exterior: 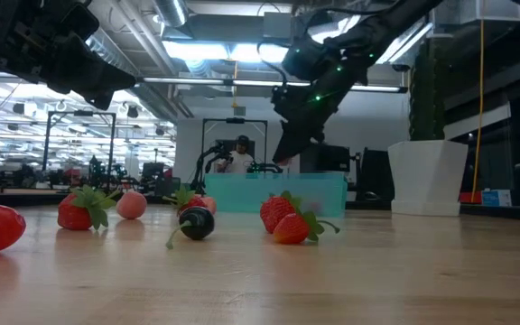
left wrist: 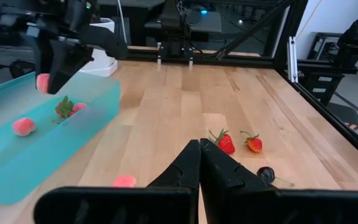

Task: Pick and placing Produce into tupperware
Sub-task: Put the pink peach into the light blue bin

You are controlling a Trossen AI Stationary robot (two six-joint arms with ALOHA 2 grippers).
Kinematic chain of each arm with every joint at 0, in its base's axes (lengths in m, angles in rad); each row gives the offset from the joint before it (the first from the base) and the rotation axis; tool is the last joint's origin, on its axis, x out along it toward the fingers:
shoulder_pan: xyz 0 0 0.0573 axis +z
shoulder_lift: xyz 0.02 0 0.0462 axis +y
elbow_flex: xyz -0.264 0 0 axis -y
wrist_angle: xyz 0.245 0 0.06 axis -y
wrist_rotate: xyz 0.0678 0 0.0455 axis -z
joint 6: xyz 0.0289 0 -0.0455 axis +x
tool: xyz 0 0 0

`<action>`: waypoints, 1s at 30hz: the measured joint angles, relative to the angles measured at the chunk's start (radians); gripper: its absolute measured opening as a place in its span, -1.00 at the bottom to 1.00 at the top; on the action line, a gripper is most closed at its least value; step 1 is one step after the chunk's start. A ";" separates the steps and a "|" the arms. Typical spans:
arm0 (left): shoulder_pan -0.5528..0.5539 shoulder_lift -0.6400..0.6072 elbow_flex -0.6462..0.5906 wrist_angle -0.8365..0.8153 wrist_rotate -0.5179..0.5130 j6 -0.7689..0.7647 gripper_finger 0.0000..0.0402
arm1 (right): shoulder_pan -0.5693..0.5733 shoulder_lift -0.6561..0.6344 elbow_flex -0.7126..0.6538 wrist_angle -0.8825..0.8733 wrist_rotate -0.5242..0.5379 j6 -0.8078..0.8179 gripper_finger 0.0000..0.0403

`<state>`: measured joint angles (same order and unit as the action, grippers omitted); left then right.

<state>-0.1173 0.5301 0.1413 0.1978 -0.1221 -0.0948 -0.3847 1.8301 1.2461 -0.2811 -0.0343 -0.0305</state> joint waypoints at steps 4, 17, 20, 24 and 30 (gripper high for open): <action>0.000 0.000 0.000 0.000 0.000 0.000 -1.00 | -0.006 0.045 0.017 -0.006 -0.065 -0.001 -0.59; 0.000 0.000 0.000 0.000 0.000 0.000 -1.00 | -0.006 0.117 0.019 -0.015 -0.065 0.004 -0.59; 0.000 0.000 0.000 0.000 0.000 0.000 -1.00 | -0.006 0.117 0.019 -0.006 -0.065 0.005 -0.59; 0.000 0.000 0.000 0.000 0.000 0.000 -1.00 | -0.006 0.117 0.019 -0.006 -0.065 0.004 -0.59; 0.000 0.000 0.000 -0.002 0.000 0.000 -1.00 | -0.006 0.117 0.019 -0.007 -0.065 0.004 -0.59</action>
<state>-0.1173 0.5301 0.1413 0.1959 -0.1223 -0.0948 -0.3908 1.9472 1.2648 -0.2878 -0.0990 -0.0269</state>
